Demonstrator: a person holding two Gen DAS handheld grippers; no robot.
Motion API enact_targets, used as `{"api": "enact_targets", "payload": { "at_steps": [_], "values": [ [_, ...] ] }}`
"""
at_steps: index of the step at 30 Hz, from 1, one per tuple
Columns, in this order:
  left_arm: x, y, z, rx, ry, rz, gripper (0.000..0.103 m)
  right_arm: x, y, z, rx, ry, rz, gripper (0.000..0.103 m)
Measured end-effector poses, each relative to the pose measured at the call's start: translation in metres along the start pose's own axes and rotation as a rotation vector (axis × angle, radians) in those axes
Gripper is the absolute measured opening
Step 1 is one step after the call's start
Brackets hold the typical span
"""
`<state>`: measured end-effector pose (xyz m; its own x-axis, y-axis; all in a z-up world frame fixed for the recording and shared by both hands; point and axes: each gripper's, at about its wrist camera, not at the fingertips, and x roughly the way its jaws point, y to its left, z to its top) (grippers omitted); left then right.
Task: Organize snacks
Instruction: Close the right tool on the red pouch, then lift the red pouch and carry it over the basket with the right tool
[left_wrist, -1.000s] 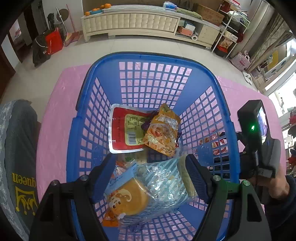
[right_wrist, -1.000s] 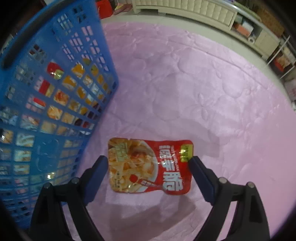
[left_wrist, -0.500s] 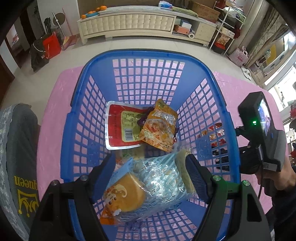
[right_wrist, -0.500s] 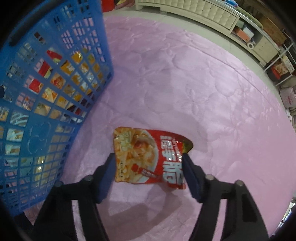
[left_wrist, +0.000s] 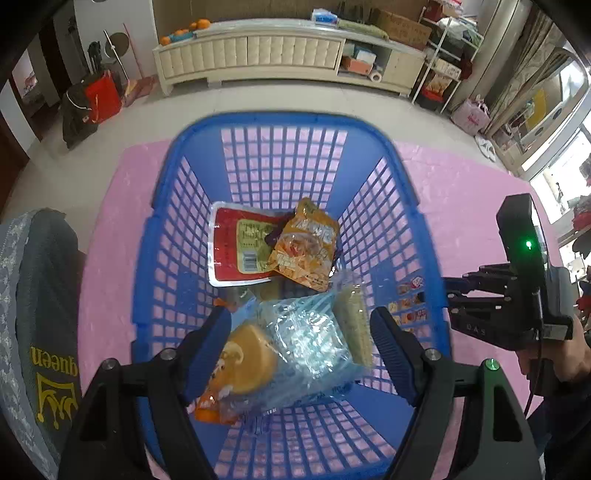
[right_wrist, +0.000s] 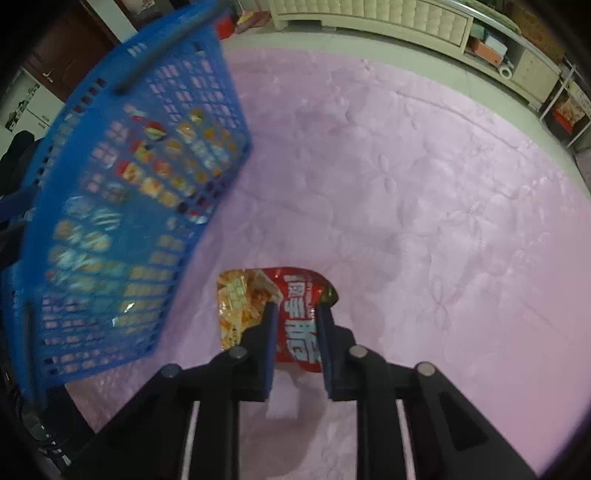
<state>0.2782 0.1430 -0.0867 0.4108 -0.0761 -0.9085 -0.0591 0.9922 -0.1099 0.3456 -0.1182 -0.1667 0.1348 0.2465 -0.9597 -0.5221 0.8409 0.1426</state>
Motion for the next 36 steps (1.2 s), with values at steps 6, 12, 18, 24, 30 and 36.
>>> {"api": "enact_targets", "payload": {
  "at_steps": [6,12,18,24,30,36],
  "values": [
    [-0.039,-0.008,-0.012,0.005,-0.059,0.002,0.076,-0.051,0.007,-0.006,-0.006,-0.085,-0.01,0.019],
    [-0.079,-0.008,-0.023,-0.005,-0.121,-0.009,0.076,-0.108,0.042,-0.006,-0.013,-0.184,-0.042,0.019],
    [-0.1,-0.003,-0.024,0.0,-0.164,-0.002,0.076,-0.148,0.072,0.002,-0.03,-0.269,-0.03,0.019],
    [-0.1,0.011,-0.022,-0.012,-0.173,-0.004,0.076,-0.149,0.105,0.024,-0.078,-0.279,-0.013,0.019],
    [-0.084,0.035,-0.015,-0.022,-0.153,0.023,0.076,-0.132,0.133,0.05,-0.123,-0.244,0.035,0.019],
    [-0.061,0.06,-0.011,-0.034,-0.127,0.037,0.076,-0.085,0.152,0.075,-0.14,-0.176,0.068,0.019]
  ]
}}
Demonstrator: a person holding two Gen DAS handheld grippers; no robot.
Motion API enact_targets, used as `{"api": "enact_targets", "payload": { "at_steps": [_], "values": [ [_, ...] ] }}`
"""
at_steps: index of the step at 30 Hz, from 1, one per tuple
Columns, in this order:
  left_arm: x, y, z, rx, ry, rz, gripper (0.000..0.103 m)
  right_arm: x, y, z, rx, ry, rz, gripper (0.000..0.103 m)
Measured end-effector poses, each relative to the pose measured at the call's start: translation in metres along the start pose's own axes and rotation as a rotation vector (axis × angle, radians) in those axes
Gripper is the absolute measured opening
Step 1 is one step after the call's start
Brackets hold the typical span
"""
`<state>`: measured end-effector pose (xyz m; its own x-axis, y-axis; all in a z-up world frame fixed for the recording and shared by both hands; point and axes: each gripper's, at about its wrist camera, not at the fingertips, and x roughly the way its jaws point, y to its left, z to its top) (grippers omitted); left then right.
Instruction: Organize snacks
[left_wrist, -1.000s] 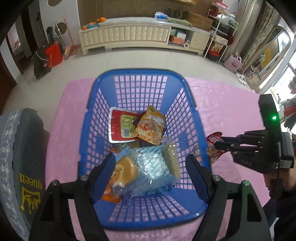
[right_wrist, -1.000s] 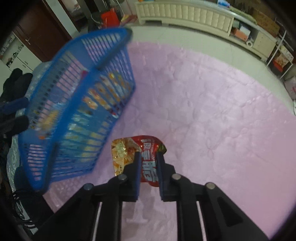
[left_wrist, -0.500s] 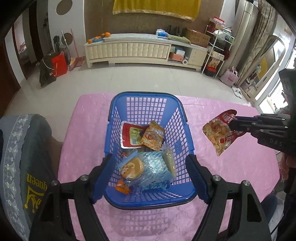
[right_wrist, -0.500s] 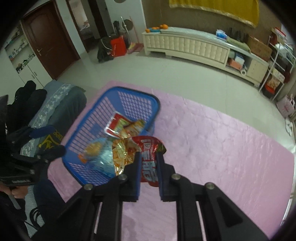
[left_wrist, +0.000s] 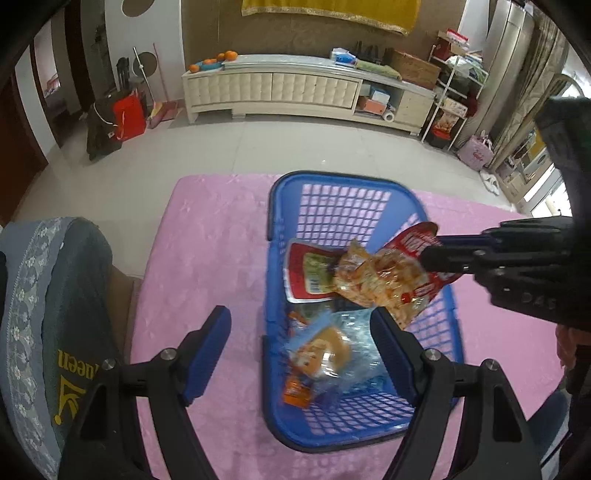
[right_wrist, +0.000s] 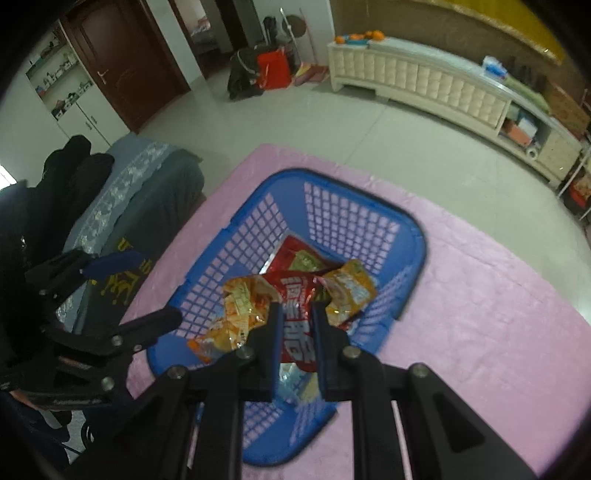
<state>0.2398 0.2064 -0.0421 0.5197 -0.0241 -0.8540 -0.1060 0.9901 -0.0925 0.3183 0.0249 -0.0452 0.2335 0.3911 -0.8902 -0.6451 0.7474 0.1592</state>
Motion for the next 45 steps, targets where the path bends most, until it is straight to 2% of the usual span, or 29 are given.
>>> {"api": "enact_targets", "payload": {
  "at_steps": [6,11,16,17,19,20,21,24,30,36,41,45],
  "values": [
    [0.024,0.013,0.005,-0.003,0.033,-0.001,0.076,0.047,0.001,0.012,0.01,0.06,0.004,0.019],
    [0.032,0.016,0.009,0.005,0.029,-0.006,0.076,0.066,-0.002,0.017,0.02,0.087,0.007,0.019],
    [0.039,0.012,0.009,0.024,0.039,-0.011,0.076,0.069,-0.001,0.016,-0.003,0.08,-0.035,0.031],
    [0.039,0.012,0.008,0.021,0.04,-0.015,0.076,0.068,-0.002,0.016,0.005,0.078,-0.021,0.034],
    [0.036,0.013,0.007,0.016,0.035,-0.014,0.076,0.061,-0.002,0.013,0.006,0.071,-0.014,0.062],
    [0.034,0.011,0.006,0.011,0.028,-0.005,0.076,0.056,-0.001,0.011,-0.009,0.062,-0.02,0.068],
    [0.029,0.009,0.004,0.004,0.018,-0.002,0.076,0.048,0.001,0.008,-0.03,0.042,-0.034,0.075],
    [0.007,0.0,-0.003,0.001,-0.046,-0.028,0.076,0.023,0.003,-0.005,-0.033,-0.034,-0.043,0.076],
    [-0.035,-0.028,-0.034,-0.013,-0.212,0.006,0.076,-0.039,0.0,-0.053,0.016,-0.215,-0.081,0.081],
    [-0.07,-0.068,-0.08,0.001,-0.349,0.023,0.076,-0.096,-0.003,-0.124,0.085,-0.411,-0.183,0.092],
    [-0.103,-0.099,-0.112,-0.021,-0.453,0.011,0.076,-0.139,-0.006,-0.191,0.187,-0.563,-0.206,0.096],
    [-0.129,-0.12,-0.14,-0.008,-0.554,0.013,0.078,-0.163,0.002,-0.225,0.191,-0.616,-0.268,0.098]
  ]
}}
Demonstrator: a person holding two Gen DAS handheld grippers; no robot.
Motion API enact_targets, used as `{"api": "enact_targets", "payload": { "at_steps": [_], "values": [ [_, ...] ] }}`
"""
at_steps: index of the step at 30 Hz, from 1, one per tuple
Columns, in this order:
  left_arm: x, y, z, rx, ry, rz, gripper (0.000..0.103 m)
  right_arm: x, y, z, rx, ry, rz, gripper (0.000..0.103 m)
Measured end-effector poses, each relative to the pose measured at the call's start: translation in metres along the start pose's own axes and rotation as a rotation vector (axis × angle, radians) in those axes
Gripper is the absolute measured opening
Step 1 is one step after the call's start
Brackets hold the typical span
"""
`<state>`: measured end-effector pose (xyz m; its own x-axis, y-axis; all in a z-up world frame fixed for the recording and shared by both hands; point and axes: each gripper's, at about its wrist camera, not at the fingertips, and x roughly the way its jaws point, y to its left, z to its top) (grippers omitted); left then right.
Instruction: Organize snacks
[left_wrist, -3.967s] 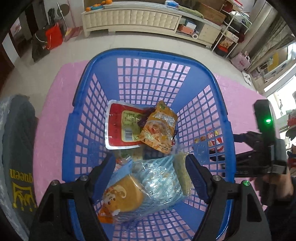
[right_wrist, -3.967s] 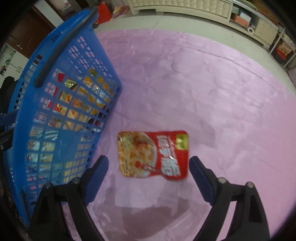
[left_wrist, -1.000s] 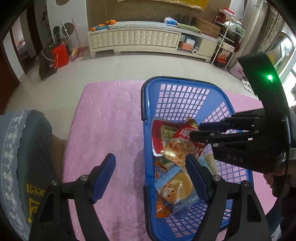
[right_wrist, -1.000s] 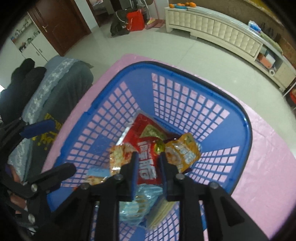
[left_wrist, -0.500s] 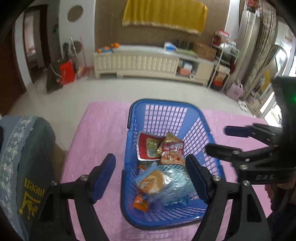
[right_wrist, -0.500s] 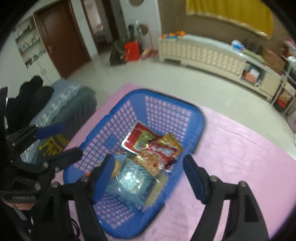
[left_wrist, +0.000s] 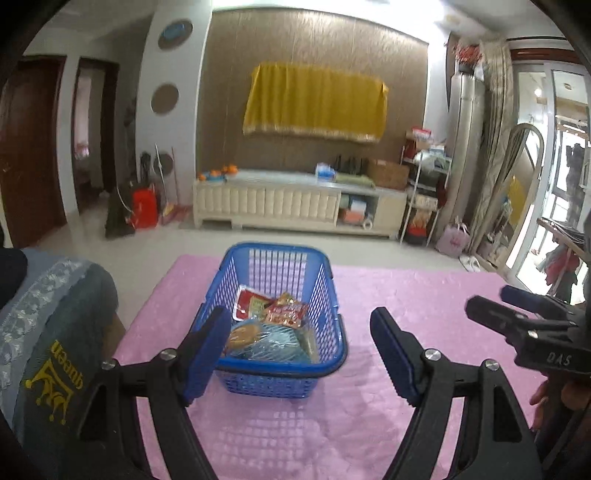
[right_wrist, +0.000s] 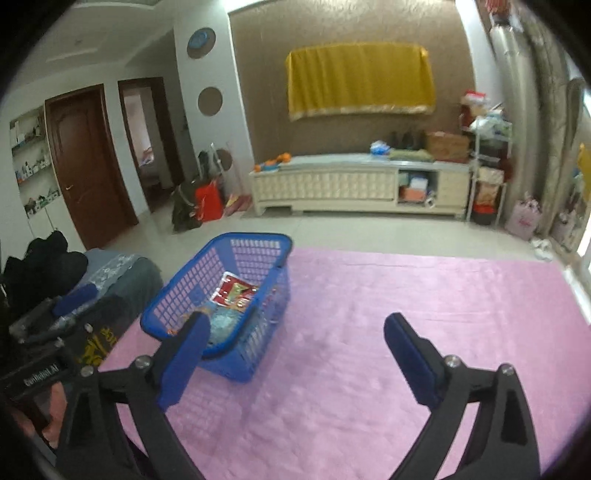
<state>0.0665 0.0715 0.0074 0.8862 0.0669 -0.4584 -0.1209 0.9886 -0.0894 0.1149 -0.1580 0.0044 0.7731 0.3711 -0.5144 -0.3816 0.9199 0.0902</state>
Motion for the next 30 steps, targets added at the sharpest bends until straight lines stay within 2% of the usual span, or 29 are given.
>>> {"api": "enact_targets", "payload": {
  "at_steps": [4,7,10,13,16,22,27,30],
  "values": [
    [-0.032,-0.015,-0.003,0.023,-0.05,-0.002,0.087,-0.037,0.006,-0.006,-0.026,-0.063,-0.045,0.103],
    [-0.056,-0.025,-0.004,0.047,-0.099,0.0,0.103,-0.064,0.015,-0.01,-0.052,-0.106,-0.059,0.103],
    [-0.076,-0.033,-0.007,0.06,-0.131,-0.01,0.103,-0.091,0.02,-0.018,-0.063,-0.155,-0.088,0.103],
    [-0.086,-0.038,-0.011,0.081,-0.132,-0.006,0.103,-0.11,0.025,-0.023,-0.061,-0.189,-0.127,0.103],
    [-0.097,-0.038,-0.017,0.069,-0.126,-0.037,0.103,-0.123,0.031,-0.032,-0.06,-0.21,-0.149,0.103],
    [-0.113,-0.049,-0.028,0.096,-0.116,-0.052,0.103,-0.138,0.038,-0.052,-0.062,-0.219,-0.172,0.103],
    [-0.121,-0.052,-0.031,0.099,-0.113,-0.079,0.103,-0.146,0.036,-0.057,-0.053,-0.211,-0.168,0.103],
    [-0.124,-0.052,-0.034,0.108,-0.122,-0.071,0.103,-0.149,0.036,-0.058,-0.049,-0.215,-0.166,0.103]
  ]
}}
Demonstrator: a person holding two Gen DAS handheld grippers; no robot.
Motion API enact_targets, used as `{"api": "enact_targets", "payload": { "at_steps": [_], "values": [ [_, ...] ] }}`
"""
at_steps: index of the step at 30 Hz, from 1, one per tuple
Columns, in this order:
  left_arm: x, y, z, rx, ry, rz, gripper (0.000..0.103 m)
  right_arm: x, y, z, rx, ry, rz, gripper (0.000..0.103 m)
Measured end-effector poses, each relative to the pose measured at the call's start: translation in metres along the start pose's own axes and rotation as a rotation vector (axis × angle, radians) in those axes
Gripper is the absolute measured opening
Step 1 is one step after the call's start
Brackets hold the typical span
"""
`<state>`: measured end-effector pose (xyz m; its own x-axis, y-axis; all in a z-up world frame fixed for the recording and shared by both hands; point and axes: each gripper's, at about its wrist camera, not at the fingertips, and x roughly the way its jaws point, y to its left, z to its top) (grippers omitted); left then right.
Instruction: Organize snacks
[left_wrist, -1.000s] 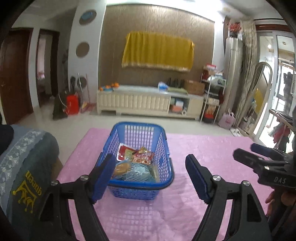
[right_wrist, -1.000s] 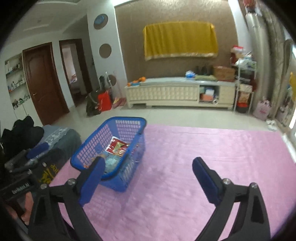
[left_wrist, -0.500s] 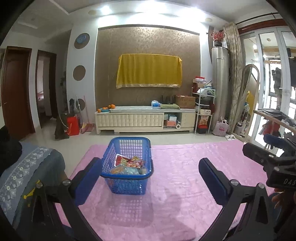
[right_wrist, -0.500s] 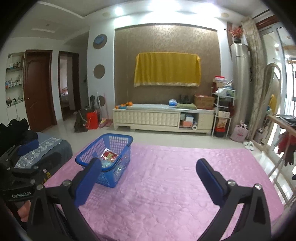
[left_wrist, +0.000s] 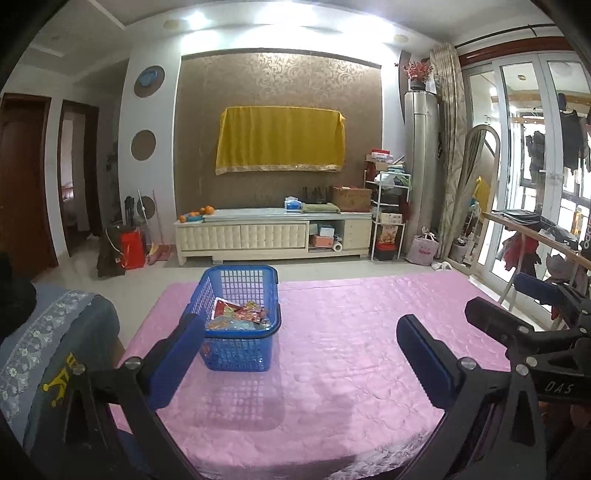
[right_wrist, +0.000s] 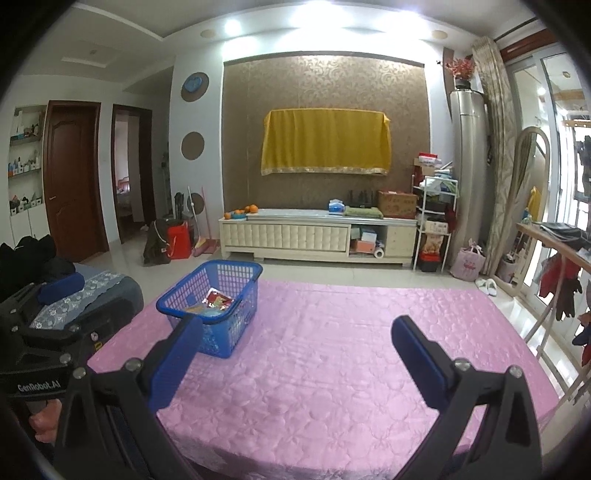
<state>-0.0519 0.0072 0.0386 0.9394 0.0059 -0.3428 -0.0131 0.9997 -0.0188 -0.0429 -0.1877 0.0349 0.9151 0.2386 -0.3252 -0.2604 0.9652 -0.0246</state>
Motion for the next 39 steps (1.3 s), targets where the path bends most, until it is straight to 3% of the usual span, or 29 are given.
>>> {"api": "enact_targets", "payload": {
  "at_steps": [39],
  "values": [
    [-0.006,0.009,-0.01,-0.066,0.038,-0.062,0.103,-0.011,0.007,-0.001,0.01,0.023,0.04,0.103]
  ]
}}
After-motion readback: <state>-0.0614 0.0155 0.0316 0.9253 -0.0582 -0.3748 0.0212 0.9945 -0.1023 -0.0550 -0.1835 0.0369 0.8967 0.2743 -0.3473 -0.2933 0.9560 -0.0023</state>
